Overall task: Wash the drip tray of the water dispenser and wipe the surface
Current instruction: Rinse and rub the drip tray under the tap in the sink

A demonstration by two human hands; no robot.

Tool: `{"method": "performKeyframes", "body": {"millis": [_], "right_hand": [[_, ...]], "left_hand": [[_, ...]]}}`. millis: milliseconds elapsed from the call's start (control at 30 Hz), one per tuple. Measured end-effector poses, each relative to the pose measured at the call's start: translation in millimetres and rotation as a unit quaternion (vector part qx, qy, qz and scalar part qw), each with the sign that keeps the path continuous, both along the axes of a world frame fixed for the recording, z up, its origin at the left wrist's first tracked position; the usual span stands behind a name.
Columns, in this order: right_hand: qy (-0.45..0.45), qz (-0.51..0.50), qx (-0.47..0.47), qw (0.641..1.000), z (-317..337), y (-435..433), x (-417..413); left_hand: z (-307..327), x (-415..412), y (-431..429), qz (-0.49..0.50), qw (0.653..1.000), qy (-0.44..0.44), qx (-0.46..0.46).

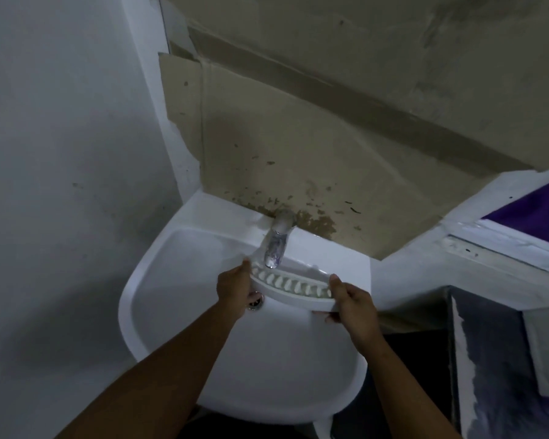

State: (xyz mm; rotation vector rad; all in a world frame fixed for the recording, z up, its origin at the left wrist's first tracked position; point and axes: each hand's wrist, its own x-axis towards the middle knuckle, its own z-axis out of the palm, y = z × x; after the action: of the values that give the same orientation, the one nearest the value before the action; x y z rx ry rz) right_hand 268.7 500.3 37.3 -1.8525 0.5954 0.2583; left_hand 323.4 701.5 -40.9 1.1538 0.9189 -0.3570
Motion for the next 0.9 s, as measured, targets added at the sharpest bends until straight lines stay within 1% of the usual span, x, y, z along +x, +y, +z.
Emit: {"method": "performKeyframes", "body": {"millis": [67,167,233,300,433,500,600,633,700,767,800,833,900], "right_hand": [[-0.002,-0.016,0.0,1.0,-8.5,0.7,3.4],[-0.004,-0.043,0.045,0.998,-21.8,3.8,9.2],[-0.002,-0.074,0.081,0.994,-28.7,6.8,12.2],[-0.001,-0.087,0.093,0.992,-34.2,11.1,14.8],[0.004,-0.051,0.09,0.995,-40.4,22.6,20.4],[0.025,-0.034,0.062,0.997,-48.6,32.4,24.4],[0.048,-0.009,-0.043,0.998,-63.7,53.1,31.7],[0.054,0.003,-0.063,0.997,-66.4,60.9,33.4],[0.075,0.027,-0.067,0.995,-61.4,79.2,35.3],[0.096,0.071,-0.086,0.989,-53.5,94.4,37.8],[0.111,0.088,-0.081,0.987,-52.5,98.7,39.6],[0.115,0.097,-0.052,0.987,-54.7,101.6,42.2],[0.116,0.082,0.013,0.99,-62.2,100.7,45.9]], "left_hand": [[2.4,1.0,6.0,0.022,0.999,0.008,-0.022],[4.1,-1.8,19.6,0.031,0.998,0.018,-0.053],[4.0,-6.1,28.9,0.008,0.998,0.006,-0.058],[3.2,-9.6,37.3,-0.042,0.998,-0.014,-0.047],[9.5,-15.5,50.2,-0.116,0.993,-0.015,-0.032],[13.1,-17.3,54.9,-0.136,0.991,-0.016,-0.009],[16.4,-20.8,57.2,-0.168,0.985,-0.025,0.032],[17.7,-22.7,57.1,-0.182,0.982,-0.033,0.042],[19.1,-28.5,57.7,-0.192,0.979,-0.048,0.051],[24.2,-35.6,60.6,-0.174,0.982,-0.059,0.049],[26.1,-38.5,63.3,-0.163,0.983,-0.066,0.047],[28.2,-41.1,66.7,-0.152,0.985,-0.074,0.044],[32.8,-44.3,74.2,-0.135,0.986,-0.081,0.049]]}}
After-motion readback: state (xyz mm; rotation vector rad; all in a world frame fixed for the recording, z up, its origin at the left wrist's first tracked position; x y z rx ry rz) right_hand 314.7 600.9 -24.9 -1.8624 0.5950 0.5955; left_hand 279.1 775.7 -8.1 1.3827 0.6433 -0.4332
